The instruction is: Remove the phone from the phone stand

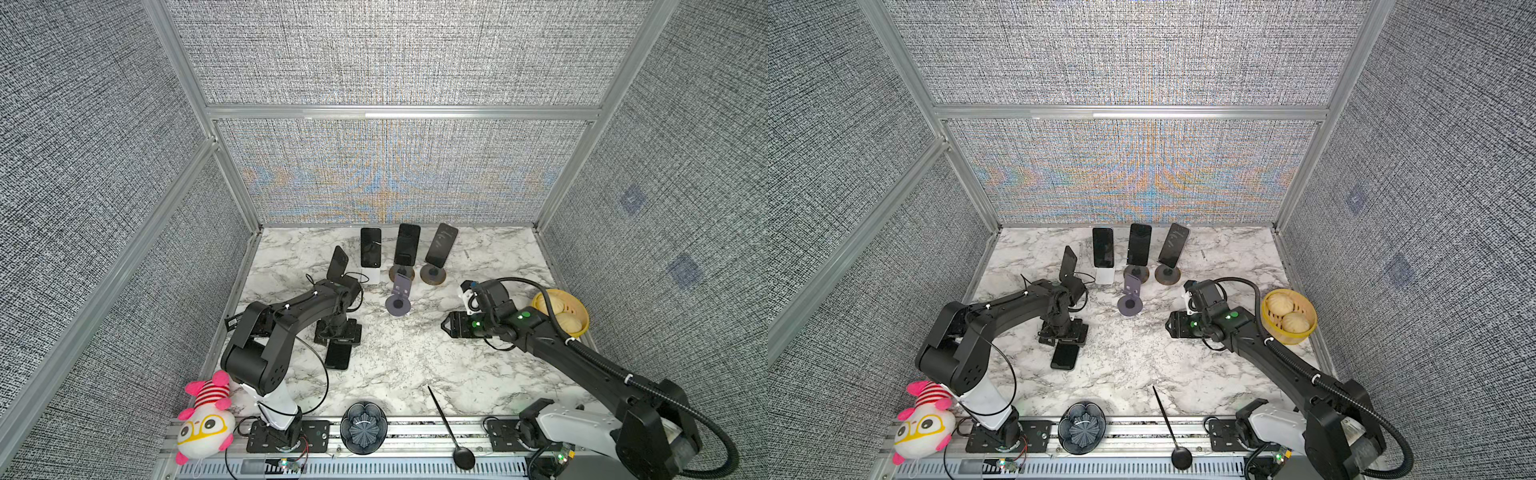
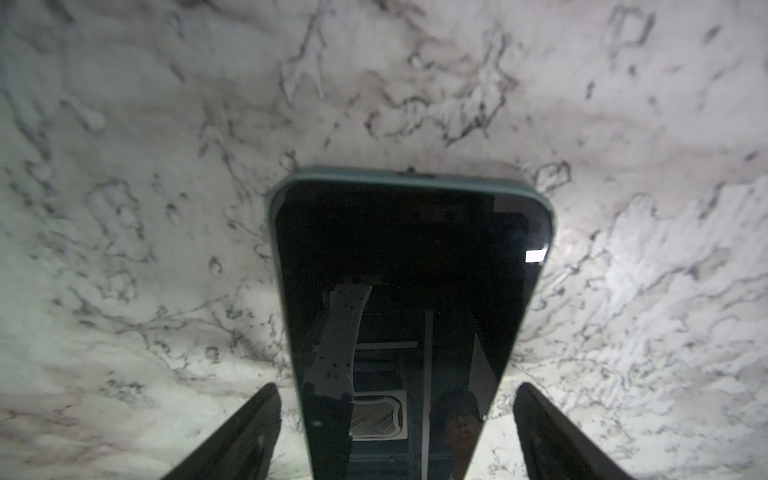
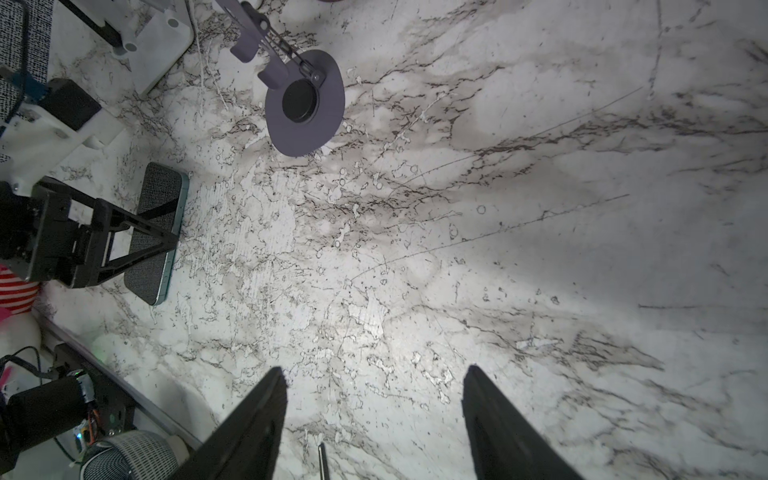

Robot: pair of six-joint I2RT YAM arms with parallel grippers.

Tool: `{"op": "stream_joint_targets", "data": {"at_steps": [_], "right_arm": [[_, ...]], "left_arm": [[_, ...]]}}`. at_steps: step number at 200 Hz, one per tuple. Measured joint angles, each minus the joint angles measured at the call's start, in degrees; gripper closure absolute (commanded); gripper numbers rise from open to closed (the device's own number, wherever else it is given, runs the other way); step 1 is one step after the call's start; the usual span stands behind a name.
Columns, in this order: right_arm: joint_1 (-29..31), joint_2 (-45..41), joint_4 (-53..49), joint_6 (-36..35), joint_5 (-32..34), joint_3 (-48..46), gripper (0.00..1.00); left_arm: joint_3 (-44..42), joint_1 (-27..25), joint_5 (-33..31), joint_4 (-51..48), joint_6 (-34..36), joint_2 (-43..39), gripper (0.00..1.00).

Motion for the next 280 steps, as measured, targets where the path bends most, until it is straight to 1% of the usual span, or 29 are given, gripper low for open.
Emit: {"op": "stream_joint_targets", "data": {"at_steps": [29, 42, 53, 80, 89, 106, 130, 149, 199, 216, 245, 256, 280], "right_arm": [[1.36, 2.21, -0.42, -3.04, -0.26, 3.69, 0.32], [2.25, 3.87, -0.26, -5.03, -0.24, 6.27, 0.34], [3.02, 6.05, 0.07, -6.99, -0.24, 8.81, 0.4], [3.67, 12.98, 2.54, -11.3, -0.11, 15.52, 0.59], [3.65, 15.54, 3.8, -12.66, 0.15, 17.86, 0.63], [3.65, 21.0, 5.88, -15.52, 1.44, 22.43, 0.63], [3.65, 27.93, 7.5, -19.15, 2.45, 28.61, 0.54], [3.65, 32.72, 7.74, -21.11, 2.12, 33.53, 0.5], [3.65, 39.54, 7.02, -22.58, 0.13, 38.77, 0.5], [3.65, 40.94, 6.88, -22.58, -0.7, 39.74, 0.54], [3.69, 42.23, 6.8, -22.27, -1.64, 40.94, 0.67], [3.72, 42.25, 6.71, -22.1, -1.75, 40.85, 0.69], [3.74, 42.66, 6.34, -21.88, -1.68, 40.94, 0.79]], "left_arm": [[0.35, 0.0, 0.15, -0.7, 0.35, -3.04, 0.11], [0.87, 0.0, 0.98, -1.14, 0.81, -5.49, 0.11], [1.33, 0.0, 1.55, -1.81, 1.49, -7.61, 0.1], [2.91, -0.04, 2.58, -4.11, 2.84, -12.44, 0.1], [3.56, -0.04, 2.82, -4.76, 3.17, -14.01, 0.1], [3.96, -0.04, 3.19, -5.31, 3.67, -16.92, 0.11], [2.36, -0.04, 5.01, -5.16, 4.52, -20.81, 0.11], [0.5, -0.04, 6.25, -5.14, 4.85, -22.62, 0.11], [-4.42, -0.04, 9.51, -1.97, 4.04, -25.33, 0.12], [-5.29, -0.04, 10.45, -0.61, 3.13, -25.68, 0.12], [-6.47, -0.04, 10.88, 1.51, 2.71, -25.2, 0.12], [-6.86, -0.04, 10.93, 2.16, 2.67, -24.59, 0.12], [-6.99, -0.04, 11.26, 3.1, 2.27, -23.76, 0.12]]}}
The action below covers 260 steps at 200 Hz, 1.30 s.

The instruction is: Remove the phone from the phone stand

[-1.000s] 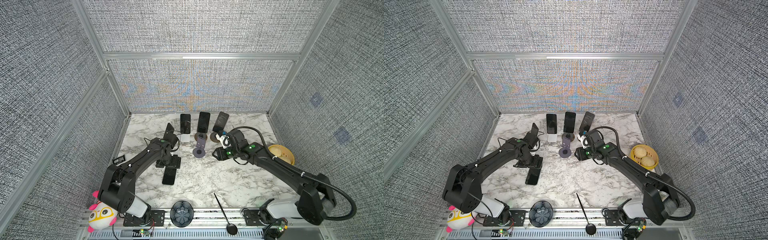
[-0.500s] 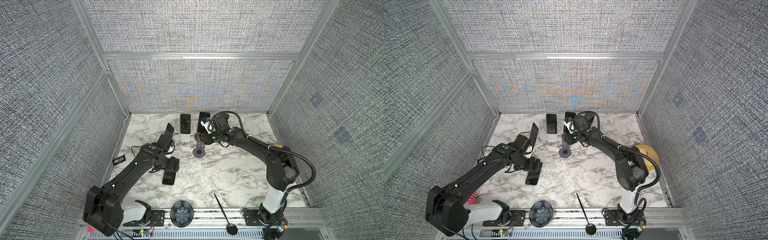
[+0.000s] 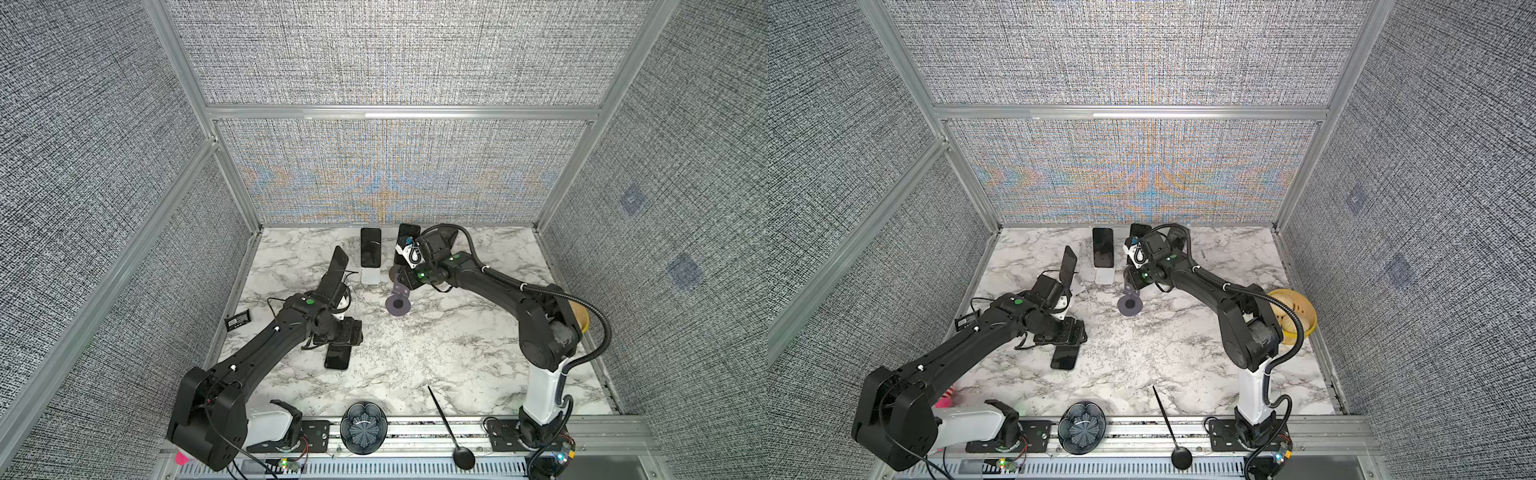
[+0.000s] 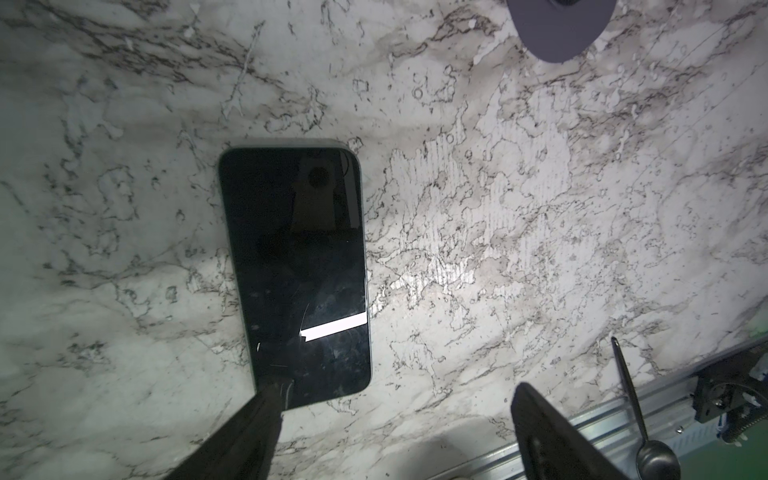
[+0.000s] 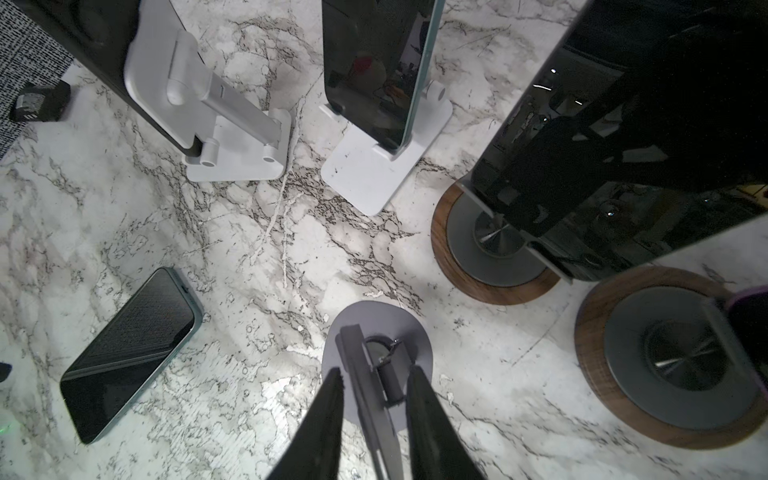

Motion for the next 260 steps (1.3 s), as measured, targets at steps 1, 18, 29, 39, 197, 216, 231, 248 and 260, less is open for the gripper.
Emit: {"op": "stream_joint_targets", "data": {"at_steps": [1, 18, 29, 39, 197, 216, 231, 248, 260], "right_arm": [[0.02, 0.0, -0.02, 0.0, 0.0, 0.0, 0.79], [0.04, 0.02, -0.72, 0.0, 0.17, -0.07, 0.85], [0.04, -0.31, -0.92, 0.0, 0.2, -0.28, 0.89], [0.04, -0.59, -1.03, 0.0, 0.37, -0.48, 0.91], [-7.19, -27.3, -15.89, 2.19, 6.51, -12.94, 1.0], [-12.28, -31.04, -18.29, 1.88, 7.17, -15.15, 1.0], [-17.09, -32.59, -19.12, 1.46, 7.87, -16.44, 1.0], [-22.03, -32.59, -18.64, 0.94, 8.24, -17.73, 1.0], [-24.79, -31.5, -17.88, 0.76, 7.72, -18.08, 1.0]], "left_arm": [[0.0, 0.0, 0.09, 0.04, 0.0, 0.02, 0.12], [0.35, 0.0, 0.48, 0.55, 0.02, 0.26, 0.12], [0.61, 0.0, 0.52, 0.96, 0.04, 0.31, 0.12], [0.85, 0.0, 0.52, 0.98, 0.04, 0.31, 0.12], [12.2, 0.0, -5.62, -2.75, 2.25, -3.45, 0.02], [14.38, 0.02, -8.92, -1.99, 3.82, -4.11, 0.01], [15.04, 0.11, -11.15, -0.26, 5.57, -4.35, 0.01], [15.21, 0.61, -13.2, 2.36, 7.32, -3.65, 0.01], [14.95, 1.2, -14.36, 4.42, 8.5, -2.78, 0.01]]}}
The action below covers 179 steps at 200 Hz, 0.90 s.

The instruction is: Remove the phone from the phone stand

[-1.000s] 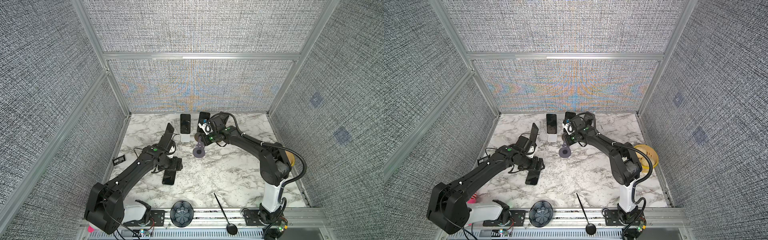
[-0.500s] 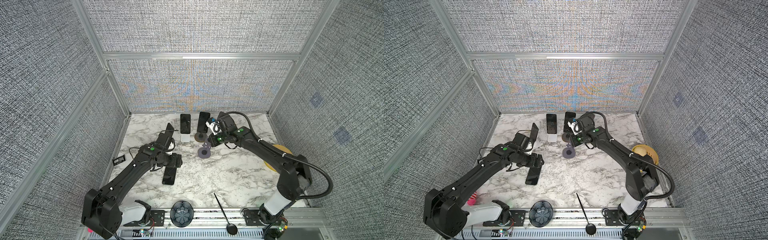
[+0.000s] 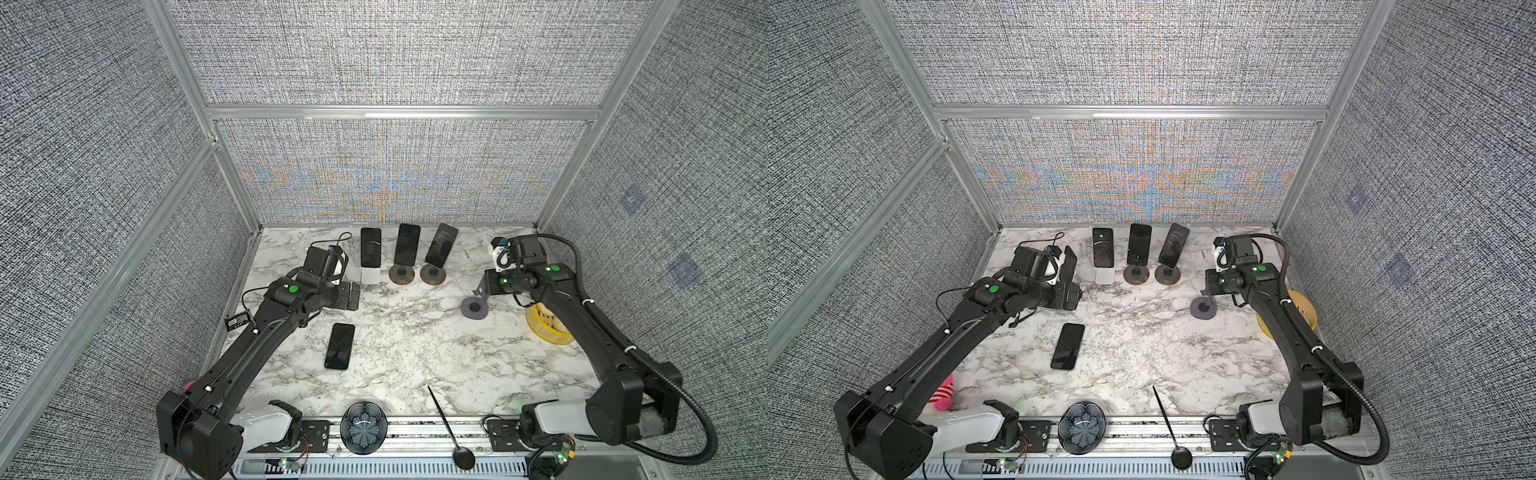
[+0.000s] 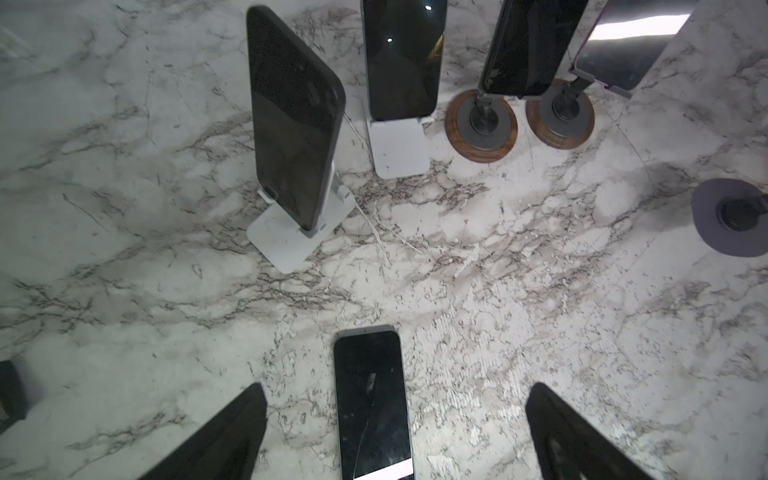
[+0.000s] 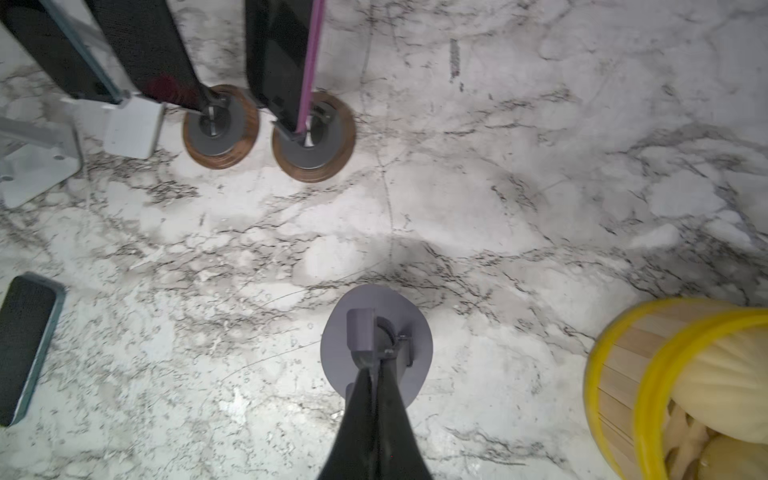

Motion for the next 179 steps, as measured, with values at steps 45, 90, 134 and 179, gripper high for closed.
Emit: {"op": "stream_joint_targets", "data": {"at_steps": [45, 90, 134, 179], "right_arm": [[-4.83, 8.81, 7.52, -1.09, -2.16, 2.29, 1.0], [-5.7, 17.29, 16.11, -2.51, -4.07, 6.34, 1.0], [-5.73, 21.24, 23.56, -3.39, -4.59, 6.56, 1.0], [-5.46, 23.69, 27.45, -4.92, -3.96, 6.43, 1.0]], "left_arm": [[0.22, 3.5, -0.48, 6.91, 1.66, 4.85, 0.01], [0.74, 6.47, 1.66, 10.93, 1.33, 7.23, 0.01], [0.7, 7.23, 2.93, 12.63, 0.94, 7.8, 0.01], [0.7, 7.52, 3.15, 13.0, 0.5, 8.31, 0.01]]}}
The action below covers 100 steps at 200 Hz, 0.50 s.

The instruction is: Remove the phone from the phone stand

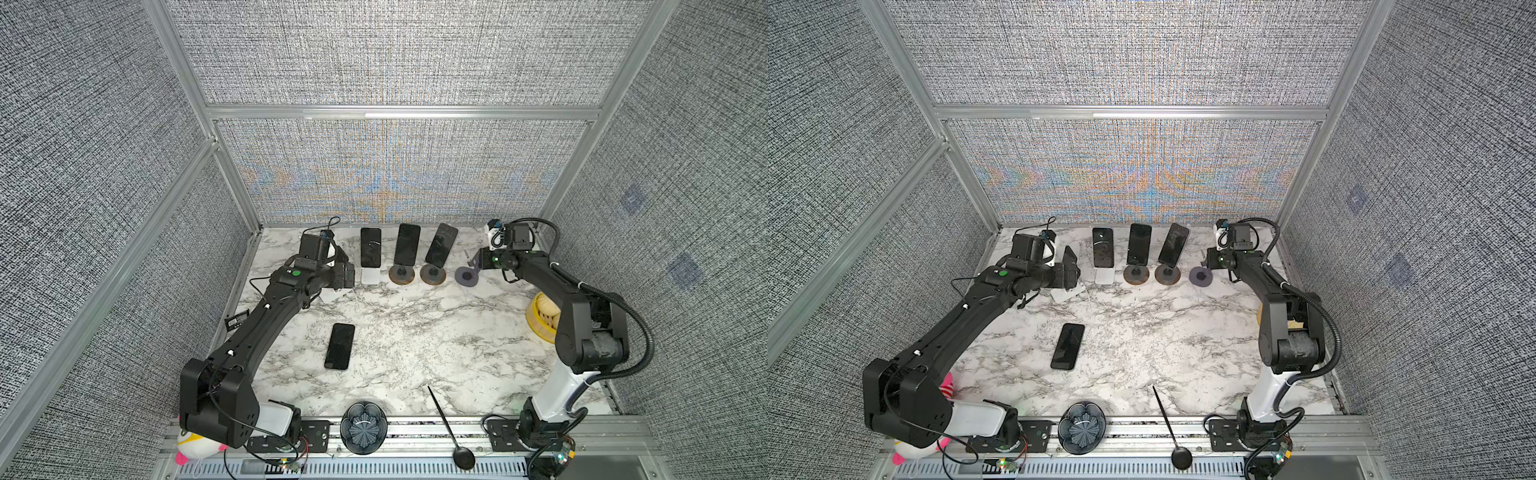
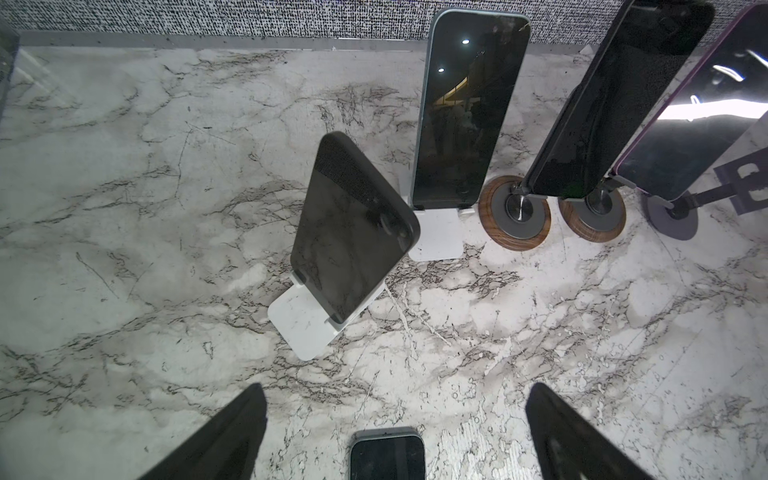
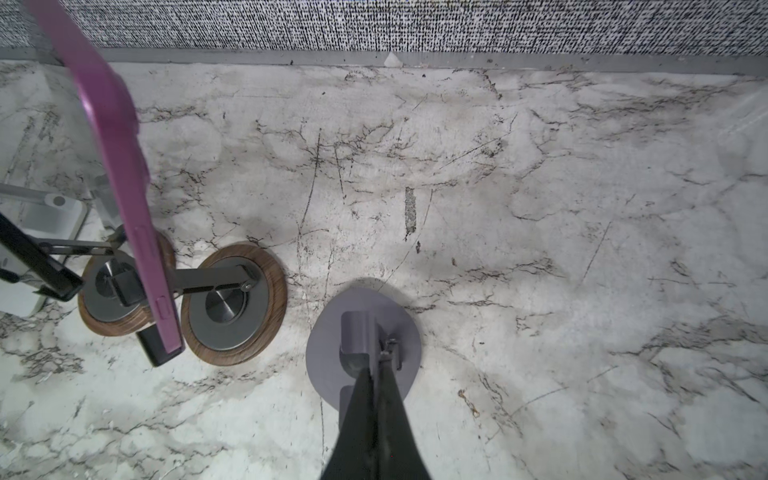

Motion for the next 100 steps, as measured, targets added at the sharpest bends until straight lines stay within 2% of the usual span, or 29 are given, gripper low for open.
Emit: {"op": "stream_joint_targets", "data": {"at_steps": [20, 45, 100], "right_arm": [[0.09, 0.85, 0.09, -0.5, 0.26, 0.31, 1.0], [0.15, 1.18, 0.15, -0.7, 0.46, 0.66, 0.74], [0.24, 1.07, -1.81, -0.87, 0.46, 2.34, 0.39]], "left_arm": [[-0.17, 0.0, 0.02, 0.07, 0.0, 0.09, 0.01], [-0.28, 0.0, 0.26, 0.24, -0.04, 0.24, 0.01], [-0.35, 0.2, 1.05, 0.66, -0.87, 0.52, 0.01]]}}
